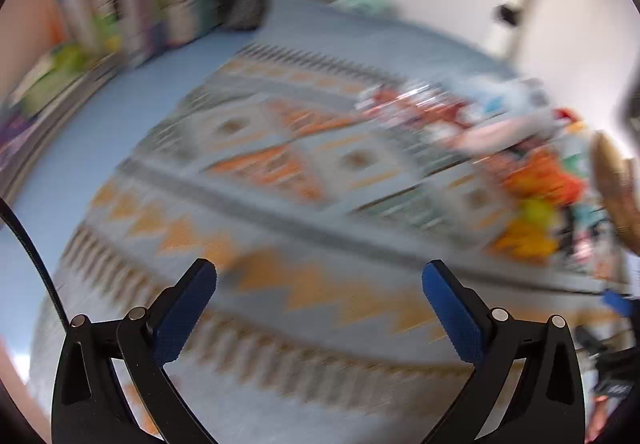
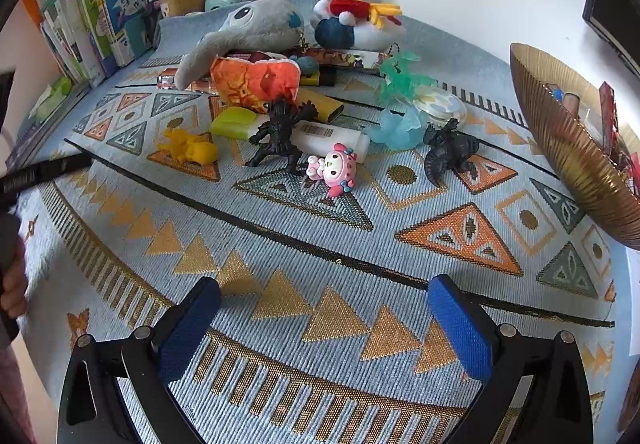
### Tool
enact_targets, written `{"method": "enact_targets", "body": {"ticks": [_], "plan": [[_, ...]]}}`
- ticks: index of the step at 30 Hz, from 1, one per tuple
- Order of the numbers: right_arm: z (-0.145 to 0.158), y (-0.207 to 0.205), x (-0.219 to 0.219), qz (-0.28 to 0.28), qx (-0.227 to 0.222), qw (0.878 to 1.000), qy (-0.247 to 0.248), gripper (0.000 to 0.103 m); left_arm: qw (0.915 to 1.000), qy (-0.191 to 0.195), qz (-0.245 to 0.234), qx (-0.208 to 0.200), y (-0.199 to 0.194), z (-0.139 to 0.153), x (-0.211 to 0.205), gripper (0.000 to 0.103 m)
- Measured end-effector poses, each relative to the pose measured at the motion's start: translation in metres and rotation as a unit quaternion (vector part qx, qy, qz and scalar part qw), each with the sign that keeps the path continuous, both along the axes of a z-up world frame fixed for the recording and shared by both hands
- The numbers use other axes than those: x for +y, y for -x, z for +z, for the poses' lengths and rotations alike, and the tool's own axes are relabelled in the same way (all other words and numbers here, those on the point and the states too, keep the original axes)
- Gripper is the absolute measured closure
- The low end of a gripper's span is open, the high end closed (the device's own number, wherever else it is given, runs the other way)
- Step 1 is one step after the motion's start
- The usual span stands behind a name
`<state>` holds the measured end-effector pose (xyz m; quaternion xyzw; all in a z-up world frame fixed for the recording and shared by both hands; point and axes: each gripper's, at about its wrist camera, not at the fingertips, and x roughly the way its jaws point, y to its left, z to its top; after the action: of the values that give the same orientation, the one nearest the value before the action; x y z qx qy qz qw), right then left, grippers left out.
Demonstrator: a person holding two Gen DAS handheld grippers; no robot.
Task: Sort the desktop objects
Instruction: 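Grasp the grey plush toy with the left tool and lift it, then grasp the yellow toy figure with the right tool while the left tool holds the plush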
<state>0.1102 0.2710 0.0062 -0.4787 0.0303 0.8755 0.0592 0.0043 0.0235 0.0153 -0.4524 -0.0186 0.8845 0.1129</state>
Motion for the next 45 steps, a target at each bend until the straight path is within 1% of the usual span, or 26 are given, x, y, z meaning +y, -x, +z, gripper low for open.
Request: {"method": "enact_targets", "body": {"ticks": [2, 4, 7, 8, 11, 13, 15, 16, 17, 18, 19, 20, 21, 22, 23, 27, 29, 31, 33, 35, 36, 37, 38, 39, 43, 45], "plan": [[-0.003, -0.004, -0.004, -0.004, 0.002, 1.000, 0.000, 0.000, 0.9990, -0.012, -0.042, 0.007, 0.010, 0.010, 0.023, 0.000], [0.003, -0.014, -0.001, -0.005, 0.004, 1.000, 0.000, 0.000, 0.9960, -0.016, -0.085, 0.021, 0.020, 0.021, 0.051, 0.000], [0.003, -0.012, -0.002, -0.005, 0.003, 1.000, 0.000, 0.000, 0.9892, -0.006, -0.128, 0.072, 0.031, 0.041, 0.095, 0.000], [0.003, -0.012, -0.001, -0.005, 0.003, 1.000, 0.000, 0.000, 0.9867, -0.001, -0.140, 0.082, 0.037, 0.045, 0.110, 0.000], [0.003, -0.012, -0.001, -0.005, 0.003, 1.000, 0.000, 0.000, 0.9814, 0.031, -0.160, 0.101, 0.055, 0.052, 0.150, 0.000], [0.003, -0.012, -0.001, -0.005, 0.003, 1.000, 0.000, 0.000, 0.9772, 0.069, -0.167, 0.111, 0.064, 0.048, 0.169, 0.000], [0.003, -0.012, -0.001, -0.005, 0.003, 1.000, 0.000, 0.000, 0.9710, 0.111, -0.175, 0.120, 0.069, 0.040, 0.183, 0.000], [0.003, -0.012, -0.002, -0.005, 0.003, 1.000, 0.000, 0.000, 0.9688, 0.120, -0.180, 0.120, 0.072, 0.035, 0.187, 0.000], [0.004, -0.012, -0.001, -0.005, 0.003, 1.000, 0.000, 0.000, 0.9681, 0.119, -0.184, 0.122, 0.074, 0.034, 0.188, 0.002], [0.004, -0.012, -0.002, -0.005, 0.003, 1.000, 0.000, 0.000, 0.9681, 0.112, -0.186, 0.124, 0.074, 0.033, 0.187, 0.014], [0.004, -0.012, -0.002, -0.005, 0.003, 1.000, 0.000, 0.000, 0.9696, 0.104, -0.185, 0.122, 0.075, 0.033, 0.185, 0.014], [0.004, -0.013, -0.002, -0.005, 0.003, 1.000, 0.001, 0.000, 0.9720, 0.094, -0.179, 0.120, 0.077, 0.035, 0.186, 0.016], [0.005, -0.013, -0.002, -0.005, 0.004, 1.000, 0.002, 0.000, 0.9745, 0.079, -0.173, 0.119, 0.077, 0.038, 0.182, 0.024], [0.006, -0.014, 0.000, -0.006, 0.007, 1.000, 0.008, 0.000, 0.9762, 0.054, -0.173, 0.119, 0.073, 0.042, 0.175, 0.038], [0.006, -0.015, 0.001, -0.007, 0.010, 1.000, 0.015, 0.000, 0.9772, 0.046, -0.170, 0.119, 0.071, 0.044, 0.174, 0.051], [0.013, -0.024, 0.016, -0.024, 0.039, 0.997, 0.063, 0.000, 0.9820, -0.005, -0.144, 0.122, 0.050, 0.058, 0.140, 0.052], [0.017, -0.030, 0.023, -0.040, 0.058, 0.994, 0.081, 0.003, 0.9834, -0.031, -0.132, 0.121, 0.035, 0.061, 0.118, 0.052], [0.021, -0.036, 0.030, -0.048, 0.082, 0.990, 0.100, 0.014, 0.9843, -0.049, -0.117, 0.123, 0.013, 0.065, 0.092, 0.052], [0.027, -0.041, 0.033, -0.054, 0.102, 0.987, 0.112, 0.018, 0.9855, -0.062, -0.104, 0.119, 0.000, 0.060, 0.071, 0.052], [0.028, -0.045, 0.034, -0.059, 0.108, 0.987, 0.108, 0.024, 0.9860, -0.080, -0.090, 0.115, -0.015, 0.054, 0.047, 0.052], [0.028, -0.041, 0.031, -0.058, 0.106, 0.987, 0.102, 0.036, 0.9855, -0.088, -0.086, 0.117, -0.022, 0.052, 0.039, 0.052], [0.031, -0.039, 0.026, -0.052, 0.104, 0.989, 0.095, 0.045, 0.9856, -0.090, -0.079, 0.120, -0.031, 0.047, 0.028, 0.052], [0.034, -0.038, 0.019, -0.040, 0.104, 0.990, 0.092, 0.048, 0.9858, -0.090, -0.073, 0.122, -0.032, 0.046, 0.023, 0.052], [0.034, -0.034, 0.011, -0.024, 0.102, 0.990, 0.091, 0.049, 0.9855, -0.092, -0.068, 0.125, -0.037, 0.043, 0.016, 0.051], [0.054, -0.010, -0.025, 0.046, 0.096, 0.990, 0.091, 0.049, 0.9846, -0.111, -0.047, 0.126, -0.044, 0.034, -0.010, 0.051], [0.054, 0.013, -0.037, 0.071, 0.088, 0.991, 0.069, 0.049, 0.9814, -0.138, -0.045, 0.126, -0.044, 0.026, -0.024, 0.051]]}}
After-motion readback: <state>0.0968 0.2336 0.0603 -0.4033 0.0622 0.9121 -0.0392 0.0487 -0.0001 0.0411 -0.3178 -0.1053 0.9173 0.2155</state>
